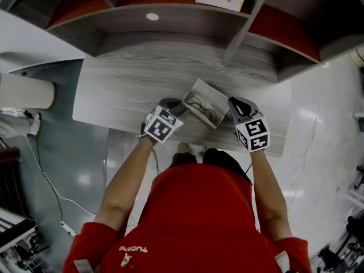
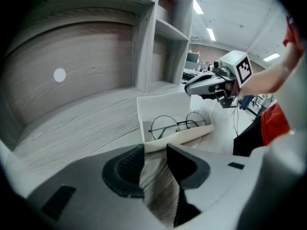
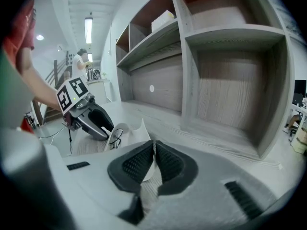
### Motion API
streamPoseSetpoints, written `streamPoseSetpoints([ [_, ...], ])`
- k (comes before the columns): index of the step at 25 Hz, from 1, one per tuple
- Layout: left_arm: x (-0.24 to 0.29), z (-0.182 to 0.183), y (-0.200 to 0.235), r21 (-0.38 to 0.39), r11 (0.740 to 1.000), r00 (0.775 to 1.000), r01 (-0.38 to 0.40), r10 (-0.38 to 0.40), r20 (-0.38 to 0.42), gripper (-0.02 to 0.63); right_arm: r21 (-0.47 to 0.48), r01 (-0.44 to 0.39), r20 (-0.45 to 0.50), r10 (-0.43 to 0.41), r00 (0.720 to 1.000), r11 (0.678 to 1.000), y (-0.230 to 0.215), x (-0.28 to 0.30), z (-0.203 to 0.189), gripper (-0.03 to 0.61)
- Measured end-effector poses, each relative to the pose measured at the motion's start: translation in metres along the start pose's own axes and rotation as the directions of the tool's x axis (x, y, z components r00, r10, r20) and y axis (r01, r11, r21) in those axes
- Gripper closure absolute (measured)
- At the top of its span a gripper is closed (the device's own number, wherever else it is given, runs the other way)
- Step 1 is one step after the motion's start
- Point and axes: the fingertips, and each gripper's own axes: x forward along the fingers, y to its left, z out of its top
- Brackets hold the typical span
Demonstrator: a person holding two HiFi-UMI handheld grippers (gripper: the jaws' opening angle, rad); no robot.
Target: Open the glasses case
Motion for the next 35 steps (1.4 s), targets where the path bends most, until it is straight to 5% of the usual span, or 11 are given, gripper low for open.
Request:
streamPoseSetpoints([
  [14, -0.015, 0.0, 0.005, -0.061, 0.998, 0.999, -0.025, 0.026, 0.023, 0.472, -0.012, -0.039, 0.041, 0.039, 0.998, 0.999, 0.013, -0.011, 0.016, 0.545],
  [21, -0.045, 0.038, 0.006, -0.089, 0.994, 0.986, -0.057, 0.07, 0.149, 0.472, 0.003, -0.053, 0.142, 0.052, 0.988, 0.999, 0.019, -0.028, 0.052, 0.546],
  [27, -0.092, 0.097, -0.001, -0.088, 0.993, 0.918, -0.081, 0.109, 0.382, 0.506, -0.009, -0.059, 0.279, 0.059, 0.959, 0.998, 0.031, -0.051, 0.104, 0.558],
  [35, -0.156, 0.153, -0.014, -0.079, 0.991, 0.772, -0.11, 0.135, 0.621, 0.565, -0.04, -0.079, 0.428, 0.089, 0.899, 0.996, 0.057, -0.086, 0.162, 0.572],
])
